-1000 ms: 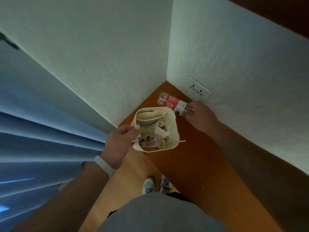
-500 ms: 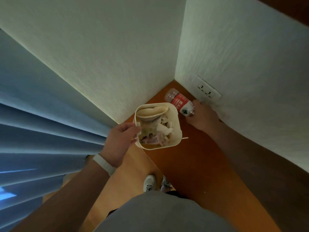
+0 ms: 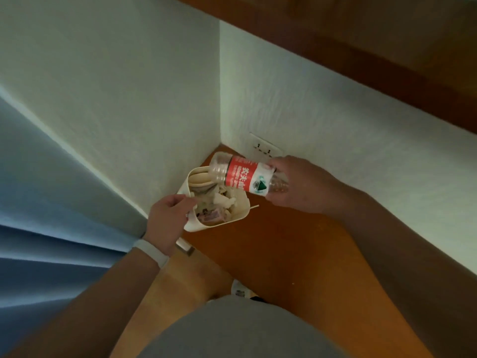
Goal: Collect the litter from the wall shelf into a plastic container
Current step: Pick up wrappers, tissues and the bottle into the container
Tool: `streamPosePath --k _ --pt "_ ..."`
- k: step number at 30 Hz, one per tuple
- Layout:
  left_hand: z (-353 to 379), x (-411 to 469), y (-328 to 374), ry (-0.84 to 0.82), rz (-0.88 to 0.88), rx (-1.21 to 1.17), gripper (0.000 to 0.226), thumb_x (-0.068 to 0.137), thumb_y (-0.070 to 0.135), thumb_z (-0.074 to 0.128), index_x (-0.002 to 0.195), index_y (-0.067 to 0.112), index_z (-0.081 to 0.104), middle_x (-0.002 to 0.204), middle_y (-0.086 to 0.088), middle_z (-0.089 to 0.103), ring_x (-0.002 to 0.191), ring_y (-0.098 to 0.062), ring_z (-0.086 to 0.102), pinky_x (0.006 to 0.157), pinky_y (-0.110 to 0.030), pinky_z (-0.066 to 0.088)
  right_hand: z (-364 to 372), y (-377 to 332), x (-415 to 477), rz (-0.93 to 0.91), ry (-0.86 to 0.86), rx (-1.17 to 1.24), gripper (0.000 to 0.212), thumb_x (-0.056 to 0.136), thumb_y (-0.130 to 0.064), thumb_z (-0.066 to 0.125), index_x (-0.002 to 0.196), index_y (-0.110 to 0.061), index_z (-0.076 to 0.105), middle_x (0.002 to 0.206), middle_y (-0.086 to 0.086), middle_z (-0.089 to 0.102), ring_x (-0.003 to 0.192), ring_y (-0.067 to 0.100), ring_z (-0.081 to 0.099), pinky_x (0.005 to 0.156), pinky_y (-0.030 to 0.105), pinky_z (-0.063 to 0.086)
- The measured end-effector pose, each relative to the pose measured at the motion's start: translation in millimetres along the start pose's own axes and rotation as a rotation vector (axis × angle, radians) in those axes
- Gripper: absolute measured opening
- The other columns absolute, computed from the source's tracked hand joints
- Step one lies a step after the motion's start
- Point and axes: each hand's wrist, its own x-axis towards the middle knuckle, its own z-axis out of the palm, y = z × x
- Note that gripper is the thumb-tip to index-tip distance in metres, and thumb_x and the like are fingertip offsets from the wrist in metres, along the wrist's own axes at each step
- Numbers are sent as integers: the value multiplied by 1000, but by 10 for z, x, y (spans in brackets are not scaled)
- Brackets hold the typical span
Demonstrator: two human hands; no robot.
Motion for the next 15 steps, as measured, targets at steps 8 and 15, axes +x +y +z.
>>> streamPosePath --k 8,15 --pt "-54 -225 -39 -87 105 22 13 89 32 70 84 21 75 75 1 69 85 -24 64 88 -51 57 208 -496 -295 -13 -68 -344 69 75 -51 74 134 -30 46 113 -3 56 99 15 56 76 30 52" --pt "-227 -410 -200 -191 117 39 18 89 29 71 102 16 75 98 -5 75 97 -22 70 77 -34 60 592 -892 -308 -43 -76 -572 60 79 -56 68 127 -23 52 110 2 58 94 21 55 71 33 47"
